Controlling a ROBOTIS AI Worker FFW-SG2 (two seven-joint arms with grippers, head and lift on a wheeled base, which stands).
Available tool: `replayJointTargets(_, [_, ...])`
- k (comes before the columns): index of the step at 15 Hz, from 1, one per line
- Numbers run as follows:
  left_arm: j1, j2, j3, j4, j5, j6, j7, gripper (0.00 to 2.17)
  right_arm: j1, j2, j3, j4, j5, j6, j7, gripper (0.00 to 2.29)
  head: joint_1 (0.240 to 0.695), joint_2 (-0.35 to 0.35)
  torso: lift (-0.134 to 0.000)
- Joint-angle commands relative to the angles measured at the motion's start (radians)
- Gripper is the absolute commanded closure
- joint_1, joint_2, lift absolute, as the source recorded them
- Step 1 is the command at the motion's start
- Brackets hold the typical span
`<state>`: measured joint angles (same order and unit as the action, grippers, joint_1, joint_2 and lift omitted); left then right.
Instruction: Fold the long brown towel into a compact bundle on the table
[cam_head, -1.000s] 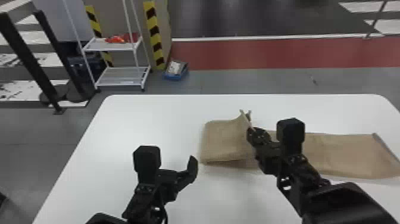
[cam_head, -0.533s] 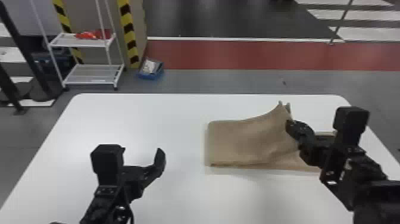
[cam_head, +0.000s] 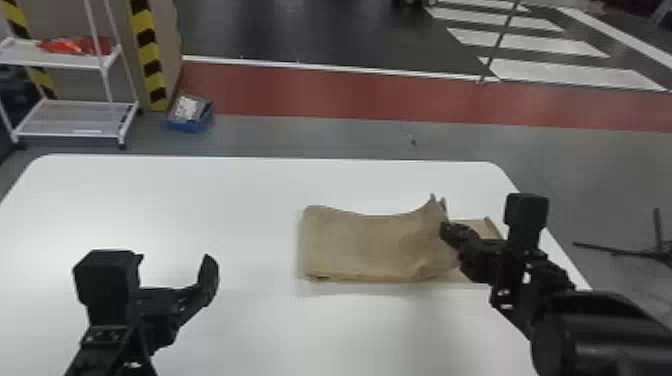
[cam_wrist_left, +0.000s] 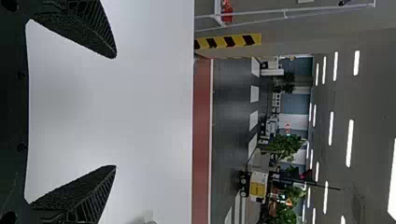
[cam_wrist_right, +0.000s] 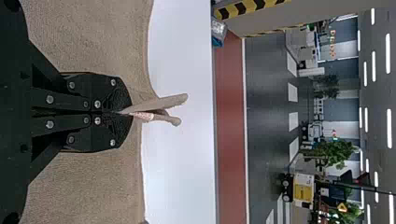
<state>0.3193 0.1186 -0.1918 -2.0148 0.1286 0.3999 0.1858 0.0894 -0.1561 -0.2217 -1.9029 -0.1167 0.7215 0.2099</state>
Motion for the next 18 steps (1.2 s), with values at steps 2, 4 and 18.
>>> replayJointTargets(2, [0.007,0.001,0.000,-0.005,-0.001,0.007,0.004,0.02,-0.005,-0.003,-0.120,-0.130,-0.044,0.158,0.031,1.35,0.695,-0.192,-0.110])
replayJointTargets(4, [0.012,0.001,-0.002,-0.005,-0.001,0.007,0.003,0.02,-0.030,-0.014,-0.180,-0.073,-0.046,0.152,0.062,1.35,0.695,-0.211,-0.110])
replayJointTargets(18, [0.050,0.003,-0.028,-0.039,-0.043,0.007,0.015,0.02,-0.129,-0.112,-0.212,0.168,-0.001,0.057,0.152,1.35,0.695,-0.315,-0.110])
